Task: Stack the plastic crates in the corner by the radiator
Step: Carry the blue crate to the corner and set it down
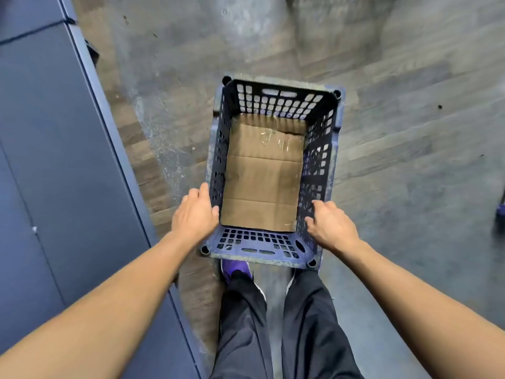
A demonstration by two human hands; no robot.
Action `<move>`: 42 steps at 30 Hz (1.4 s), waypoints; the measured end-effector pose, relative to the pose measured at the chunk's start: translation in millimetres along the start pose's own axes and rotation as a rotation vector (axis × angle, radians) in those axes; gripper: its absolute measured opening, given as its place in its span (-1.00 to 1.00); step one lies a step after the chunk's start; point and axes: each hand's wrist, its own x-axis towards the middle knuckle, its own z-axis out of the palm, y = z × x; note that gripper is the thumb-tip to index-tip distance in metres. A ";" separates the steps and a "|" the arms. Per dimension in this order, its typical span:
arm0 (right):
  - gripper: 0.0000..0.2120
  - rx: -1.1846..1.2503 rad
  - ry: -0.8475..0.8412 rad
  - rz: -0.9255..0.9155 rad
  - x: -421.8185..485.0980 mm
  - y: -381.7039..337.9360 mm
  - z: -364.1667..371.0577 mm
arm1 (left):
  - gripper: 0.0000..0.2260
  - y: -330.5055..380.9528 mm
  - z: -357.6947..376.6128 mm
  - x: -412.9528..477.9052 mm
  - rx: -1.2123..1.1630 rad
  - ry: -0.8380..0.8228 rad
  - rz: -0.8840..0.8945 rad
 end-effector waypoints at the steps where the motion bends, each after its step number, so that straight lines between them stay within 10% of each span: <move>1: -0.62 -0.010 0.012 0.024 6.9 0.3 5.0 | -0.46 -0.3 4.7 10.2 0.006 0.004 -0.005; 12: -0.28 0.132 0.109 0.185 75.7 22.4 32.5 | -0.51 15.4 37.3 78.5 -0.095 0.145 -0.179; 19: -0.65 0.340 0.092 0.325 87.3 43.9 19.2 | -0.70 15.9 23.5 77.8 -0.020 0.145 -0.271; 42: -0.83 0.228 0.193 -0.103 -154.5 68.3 -249.6 | -0.80 81.4 -184.3 -200.4 -0.146 0.274 -0.342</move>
